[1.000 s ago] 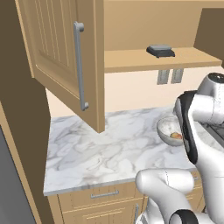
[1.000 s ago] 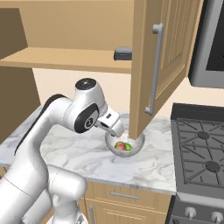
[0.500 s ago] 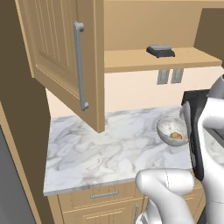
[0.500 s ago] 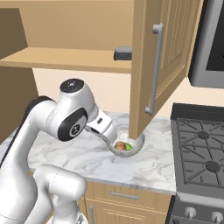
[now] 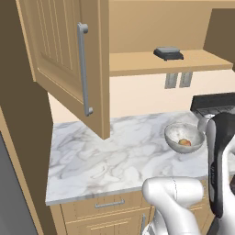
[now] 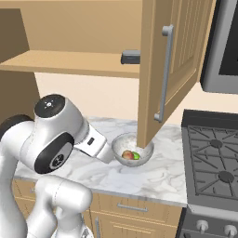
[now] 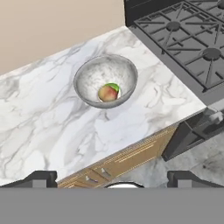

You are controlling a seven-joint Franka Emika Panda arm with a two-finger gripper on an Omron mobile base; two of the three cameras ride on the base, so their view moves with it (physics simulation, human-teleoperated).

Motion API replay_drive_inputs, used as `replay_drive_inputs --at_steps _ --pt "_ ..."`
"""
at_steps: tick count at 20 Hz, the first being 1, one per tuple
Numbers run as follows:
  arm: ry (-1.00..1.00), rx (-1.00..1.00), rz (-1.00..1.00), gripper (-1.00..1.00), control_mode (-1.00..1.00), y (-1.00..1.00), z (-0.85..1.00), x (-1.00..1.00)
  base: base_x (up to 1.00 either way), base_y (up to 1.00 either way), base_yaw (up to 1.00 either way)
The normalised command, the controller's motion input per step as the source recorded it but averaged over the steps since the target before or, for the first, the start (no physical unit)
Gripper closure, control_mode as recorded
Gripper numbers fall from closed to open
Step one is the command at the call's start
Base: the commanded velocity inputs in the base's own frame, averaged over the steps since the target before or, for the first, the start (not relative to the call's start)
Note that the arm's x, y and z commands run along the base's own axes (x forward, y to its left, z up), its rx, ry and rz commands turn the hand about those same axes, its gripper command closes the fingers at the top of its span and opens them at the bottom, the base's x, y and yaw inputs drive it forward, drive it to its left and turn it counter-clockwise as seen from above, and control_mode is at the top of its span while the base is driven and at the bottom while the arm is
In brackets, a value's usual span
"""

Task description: Open the cabinet. Pick the kiwi and peach from the cabinet and place them into the bowl. Then close the cabinet.

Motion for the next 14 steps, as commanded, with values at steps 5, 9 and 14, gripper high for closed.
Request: replay_drive_inputs --at_steps 5,9,14 --pt "-0.01 0.0 0.0 -1.0 -1.0 0.0 0.3 -0.59 0.0 0.0 0.0" --pt "0.0 0.0 0.0 -1.0 -1.0 0.0 0.28 -0.59 0.0 0.0 0.0" --pt "0.0 0.0 0.0 -1.0 -1.0 0.0 0.18 -0.53 0.0 0.0 0.0"
